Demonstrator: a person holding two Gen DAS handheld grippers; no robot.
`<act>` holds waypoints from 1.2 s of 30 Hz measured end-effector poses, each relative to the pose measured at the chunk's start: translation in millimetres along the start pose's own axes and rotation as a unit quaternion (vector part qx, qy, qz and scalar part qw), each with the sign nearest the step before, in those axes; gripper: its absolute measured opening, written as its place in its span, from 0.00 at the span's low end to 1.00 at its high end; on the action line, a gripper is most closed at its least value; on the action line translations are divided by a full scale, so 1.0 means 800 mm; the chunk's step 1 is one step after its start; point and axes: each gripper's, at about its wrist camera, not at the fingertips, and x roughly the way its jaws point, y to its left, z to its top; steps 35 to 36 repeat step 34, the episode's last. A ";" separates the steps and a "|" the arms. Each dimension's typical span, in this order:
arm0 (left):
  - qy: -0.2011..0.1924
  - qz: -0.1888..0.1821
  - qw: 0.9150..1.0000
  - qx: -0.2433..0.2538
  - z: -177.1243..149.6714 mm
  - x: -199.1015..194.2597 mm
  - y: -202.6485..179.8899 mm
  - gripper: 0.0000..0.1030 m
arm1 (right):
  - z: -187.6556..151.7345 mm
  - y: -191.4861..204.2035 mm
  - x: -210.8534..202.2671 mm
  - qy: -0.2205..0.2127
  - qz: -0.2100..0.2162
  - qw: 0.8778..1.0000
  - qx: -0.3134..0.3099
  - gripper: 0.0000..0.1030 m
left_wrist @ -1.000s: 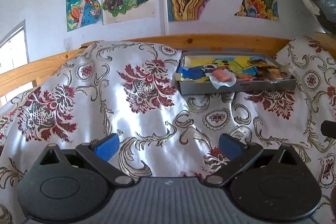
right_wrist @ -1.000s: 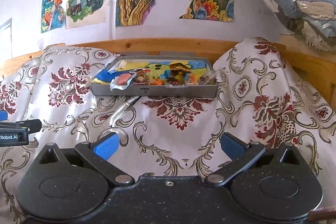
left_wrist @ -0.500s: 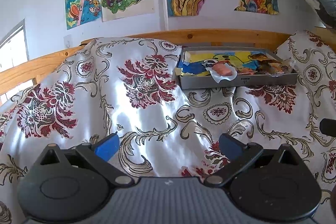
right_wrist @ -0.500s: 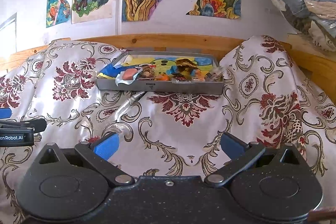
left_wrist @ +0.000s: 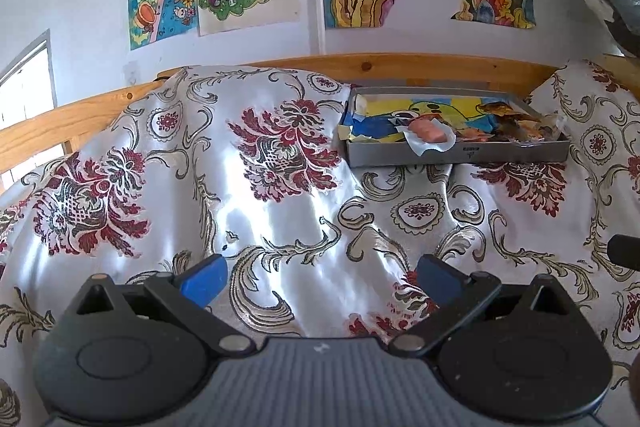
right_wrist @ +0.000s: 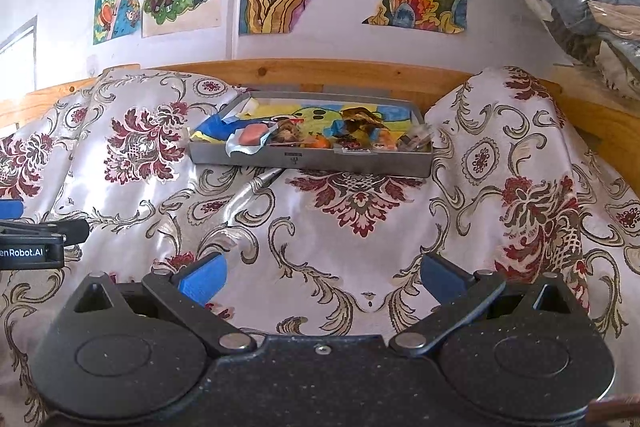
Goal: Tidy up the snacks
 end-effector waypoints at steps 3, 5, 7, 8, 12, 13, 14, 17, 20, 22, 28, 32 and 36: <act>-0.007 0.000 1.000 0.003 0.000 -0.002 0.000 1.00 | 0.000 0.000 0.001 0.001 -0.001 1.000 -0.001 0.99; -0.009 -0.006 1.000 0.007 0.000 -0.004 0.000 1.00 | 0.000 0.000 0.001 0.002 -0.001 1.000 -0.002 0.99; -0.012 -0.007 1.000 0.014 0.000 -0.005 -0.002 1.00 | 0.000 0.000 0.001 0.003 -0.001 1.000 -0.003 0.99; -0.013 -0.006 1.000 0.019 0.000 -0.005 -0.003 1.00 | 0.000 0.000 0.001 0.003 -0.001 1.000 -0.003 0.99; -0.016 0.004 0.999 0.036 -0.001 -0.007 -0.009 1.00 | 0.000 0.001 0.003 0.007 -0.003 1.000 -0.006 0.99; -0.017 0.009 0.999 0.040 -0.001 -0.008 -0.010 1.00 | -0.001 0.001 0.004 0.008 -0.003 1.000 -0.007 0.99; -0.017 0.010 0.999 0.041 -0.001 -0.007 -0.010 1.00 | 0.000 0.001 0.004 0.009 -0.004 1.000 -0.007 0.99; -0.016 0.014 0.999 0.042 -0.001 -0.007 -0.010 1.00 | -0.001 0.001 0.004 0.010 -0.004 1.000 -0.007 0.99; -0.016 0.014 0.999 0.042 -0.001 -0.007 -0.010 1.00 | -0.001 0.001 0.005 0.011 -0.003 1.000 -0.008 0.99; -0.016 0.016 0.999 0.045 -0.001 -0.007 -0.010 1.00 | -0.001 0.001 0.005 0.012 -0.003 1.000 -0.009 0.99; -0.014 0.021 0.998 0.050 -0.002 -0.007 -0.011 0.99 | -0.001 0.001 0.006 0.013 -0.002 1.000 -0.010 0.99; -0.011 0.023 0.998 0.049 -0.002 -0.006 -0.011 0.99 | -0.001 0.001 0.006 0.014 -0.002 1.000 -0.010 0.99; -0.009 0.020 0.999 0.049 -0.003 -0.005 -0.011 0.99 | -0.001 0.001 0.006 0.014 -0.002 1.000 -0.010 0.99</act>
